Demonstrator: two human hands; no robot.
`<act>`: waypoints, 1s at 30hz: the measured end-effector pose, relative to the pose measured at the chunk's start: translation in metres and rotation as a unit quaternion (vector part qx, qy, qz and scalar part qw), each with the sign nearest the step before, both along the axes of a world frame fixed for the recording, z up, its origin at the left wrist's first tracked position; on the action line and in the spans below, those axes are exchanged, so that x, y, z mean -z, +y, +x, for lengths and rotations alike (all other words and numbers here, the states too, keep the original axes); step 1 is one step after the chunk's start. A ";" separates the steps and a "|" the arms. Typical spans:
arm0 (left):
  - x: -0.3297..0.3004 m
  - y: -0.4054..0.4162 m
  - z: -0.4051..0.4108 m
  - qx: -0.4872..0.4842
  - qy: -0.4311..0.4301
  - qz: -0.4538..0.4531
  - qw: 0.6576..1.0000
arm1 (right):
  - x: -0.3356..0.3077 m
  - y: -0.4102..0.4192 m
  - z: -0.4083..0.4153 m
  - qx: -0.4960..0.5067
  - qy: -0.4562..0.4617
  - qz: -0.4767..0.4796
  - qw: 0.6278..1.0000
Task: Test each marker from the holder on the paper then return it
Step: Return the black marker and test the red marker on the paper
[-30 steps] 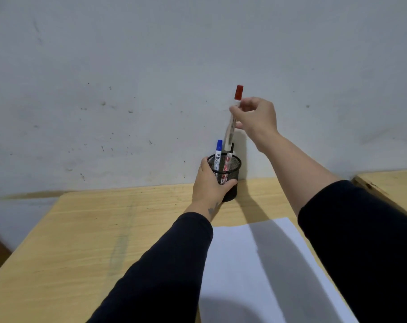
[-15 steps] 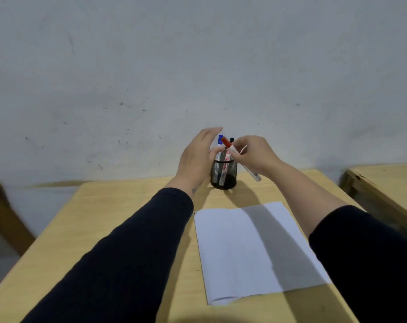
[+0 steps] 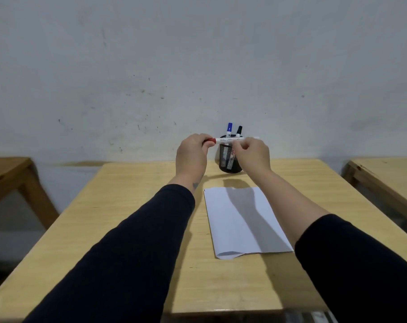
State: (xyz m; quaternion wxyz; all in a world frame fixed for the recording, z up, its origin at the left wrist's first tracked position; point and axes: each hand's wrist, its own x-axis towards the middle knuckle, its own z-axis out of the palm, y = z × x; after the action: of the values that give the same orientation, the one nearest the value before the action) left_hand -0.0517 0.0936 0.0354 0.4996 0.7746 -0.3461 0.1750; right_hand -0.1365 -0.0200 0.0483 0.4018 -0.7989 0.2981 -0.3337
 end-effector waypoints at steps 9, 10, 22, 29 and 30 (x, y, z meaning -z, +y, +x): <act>0.016 0.003 -0.013 0.014 -0.003 0.044 0.999 | 0.006 0.012 0.009 -0.067 -0.156 0.464 0.869; 0.017 0.003 -0.014 0.015 0.004 0.043 0.999 | 0.007 0.012 0.011 -0.059 -0.158 0.462 0.871; 0.042 0.028 0.006 -0.007 0.197 0.075 0.977 | 0.014 -0.012 0.006 -0.042 -0.172 0.377 0.909; 0.084 0.032 0.002 -0.076 0.171 0.209 0.960 | 0.044 0.008 0.013 -0.063 -0.167 0.395 0.901; 0.088 0.033 0.004 -0.083 0.157 0.215 0.960 | 0.050 0.010 0.015 -0.059 -0.171 0.398 0.899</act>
State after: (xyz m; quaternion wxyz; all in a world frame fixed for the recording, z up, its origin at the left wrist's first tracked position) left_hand -0.0480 0.1263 -0.0523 0.3528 0.9076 -0.2271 0.0137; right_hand -0.1217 -0.0101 -0.0013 0.7502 -0.5190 0.2849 -0.2946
